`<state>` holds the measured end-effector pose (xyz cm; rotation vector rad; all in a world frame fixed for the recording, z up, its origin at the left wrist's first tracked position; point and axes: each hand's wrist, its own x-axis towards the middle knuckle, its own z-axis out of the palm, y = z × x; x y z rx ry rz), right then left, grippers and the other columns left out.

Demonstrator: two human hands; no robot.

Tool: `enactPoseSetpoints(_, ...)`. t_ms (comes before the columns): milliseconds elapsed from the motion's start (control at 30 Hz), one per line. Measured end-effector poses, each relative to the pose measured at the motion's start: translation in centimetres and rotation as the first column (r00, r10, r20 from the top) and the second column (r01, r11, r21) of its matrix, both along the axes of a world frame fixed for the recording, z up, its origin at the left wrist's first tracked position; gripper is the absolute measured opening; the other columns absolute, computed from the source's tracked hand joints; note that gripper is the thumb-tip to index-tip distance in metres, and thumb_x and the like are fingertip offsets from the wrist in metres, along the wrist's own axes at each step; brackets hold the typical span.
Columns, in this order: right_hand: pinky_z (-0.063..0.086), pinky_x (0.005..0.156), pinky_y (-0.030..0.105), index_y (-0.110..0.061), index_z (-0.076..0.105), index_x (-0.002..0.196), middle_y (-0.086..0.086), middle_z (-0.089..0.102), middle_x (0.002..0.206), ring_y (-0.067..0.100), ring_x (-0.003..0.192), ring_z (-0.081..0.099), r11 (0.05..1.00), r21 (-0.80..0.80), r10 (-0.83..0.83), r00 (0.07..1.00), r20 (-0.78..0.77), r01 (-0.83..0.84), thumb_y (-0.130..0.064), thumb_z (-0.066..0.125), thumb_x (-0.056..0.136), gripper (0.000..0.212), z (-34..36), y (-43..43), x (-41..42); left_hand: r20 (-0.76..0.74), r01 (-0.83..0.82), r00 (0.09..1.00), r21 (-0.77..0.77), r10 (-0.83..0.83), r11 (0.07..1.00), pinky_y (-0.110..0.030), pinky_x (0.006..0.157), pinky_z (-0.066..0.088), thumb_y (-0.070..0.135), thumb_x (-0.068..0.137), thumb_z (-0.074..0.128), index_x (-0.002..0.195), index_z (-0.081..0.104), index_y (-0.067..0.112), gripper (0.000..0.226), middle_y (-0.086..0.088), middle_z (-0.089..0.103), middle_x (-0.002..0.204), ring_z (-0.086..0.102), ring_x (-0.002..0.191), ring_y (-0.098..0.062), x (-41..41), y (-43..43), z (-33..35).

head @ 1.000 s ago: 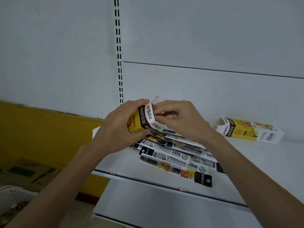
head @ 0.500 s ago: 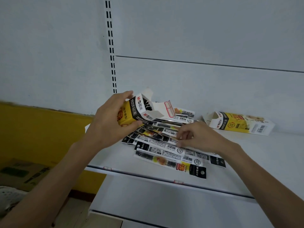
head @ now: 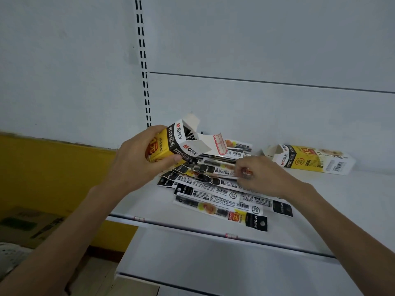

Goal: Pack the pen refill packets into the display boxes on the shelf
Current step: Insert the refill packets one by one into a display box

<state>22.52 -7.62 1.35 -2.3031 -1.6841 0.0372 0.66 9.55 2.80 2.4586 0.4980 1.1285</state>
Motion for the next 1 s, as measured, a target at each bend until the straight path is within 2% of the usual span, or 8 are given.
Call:
enactPoseSetpoints(133,0.051,0.081,0.036,-0.02,0.059,0.101,-0.006,0.063,0.093,0.012,0.088,0.059,0.999,-0.013,-0.037,0.999,-0.039,0.036,-0.016,0.068,0.079,0.024,0.5,0.0,0.0,0.019,0.021,1.0,-0.043,-0.02,0.999,-0.012,0.064,0.043,0.061,0.063,0.068,0.115,0.053,0.024,0.065,0.025,0.053,0.088,0.055,0.08,0.005,-0.1,-0.1,0.1)
enactPoseSetpoints(233,0.048,0.076,0.028,-0.017,0.065,0.111,-0.003,0.06,0.093,0.011,0.085,0.054,0.997,-0.061,-0.051,0.997,0.055,0.054,-0.016,0.065,0.081,0.03,0.6,0.2,0.1,0.005,0.039,0.999,-0.035,-0.039,0.999,-0.012,0.062,0.045,0.056,0.062,0.065,0.11,0.051,0.032,0.056,0.026,0.054,0.087,0.056,0.081,0.008,-0.1,-0.1,0.0)
enactPoseSetpoints(400,0.043,0.067,0.03,-0.013,0.069,0.102,0.004,0.058,0.097,0.019,0.087,0.056,0.991,0.103,-0.097,0.988,0.121,0.085,-0.013,0.054,0.087,0.02,0.2,0.2,0.3,-0.001,0.071,0.997,-0.042,-0.071,0.997,-0.005,0.059,0.043,0.067,0.059,0.061,0.108,0.047,0.037,0.059,0.026,0.054,0.089,0.054,0.086,0.014,-0.1,-0.3,-0.1)
enactPoseSetpoints(533,0.048,0.058,0.029,-0.012,0.064,0.102,0.008,0.067,0.09,0.022,0.065,0.062,0.959,0.236,-0.147,0.987,-0.058,0.157,-0.012,0.053,0.09,0.016,1.0,-0.1,1.1,0.025,0.074,0.997,-0.041,-0.073,0.996,-0.003,0.061,0.044,0.068,0.062,0.067,0.107,0.049,0.036,0.058,0.025,0.056,0.088,0.054,0.089,0.012,-0.1,-0.1,-0.1)
enactPoseSetpoints(667,0.041,0.048,0.006,-0.019,0.059,0.111,-0.002,0.064,0.093,0.009,0.067,0.061,0.945,0.275,-0.119,0.967,-0.225,0.18,-0.013,0.054,0.091,0.021,2.2,-0.6,1.5,0.041,0.01,0.999,-0.049,-0.008,0.999,-0.003,0.057,0.039,0.056,0.06,0.064,0.107,0.053,0.028,0.056,0.027,0.052,0.083,0.055,0.074,0.009,-0.1,-0.3,0.2)
enactPoseSetpoints(767,0.047,0.053,0.014,-0.023,0.056,0.109,-0.003,0.064,0.099,0.01,0.079,0.062,0.952,0.228,-0.125,0.941,-0.315,0.203,-0.013,0.053,0.091,0.02,2.3,-0.7,1.4,0.03,0.009,1.0,-0.035,-0.008,0.999,-0.004,0.056,0.038,0.063,0.06,0.065,0.108,0.054,0.027,0.061,0.028,0.052,0.082,0.054,0.074,0.01,-0.1,-0.4,0.2)
enactPoseSetpoints(833,0.048,0.051,0.019,-0.022,0.054,0.104,-0.006,0.064,0.098,0.005,0.074,0.064,0.947,0.221,-0.141,0.919,-0.369,0.234,-0.01,0.05,0.091,0.017,2.2,-0.7,1.3,0.022,0.006,1.0,-0.045,-0.005,0.999,-0.008,0.058,0.039,0.064,0.06,0.068,0.111,0.056,0.024,0.066,0.027,0.053,0.083,0.055,0.075,0.008,0.0,-0.3,0.0)
enactPoseSetpoints(1000,0.042,0.055,0.029,-0.016,0.049,0.091,0.009,0.067,0.096,0.025,0.07,0.059,0.922,0.274,-0.19,0.936,-0.297,0.274,-0.004,0.049,0.089,0.012,2.7,-1.0,2.1,0.02,0.035,0.999,-0.057,-0.034,0.998,-0.012,0.053,0.047,0.063,0.061,0.069,0.109,0.055,0.027,0.062,0.023,0.056,0.084,0.056,0.083,0.009,0.0,-0.3,0.0)
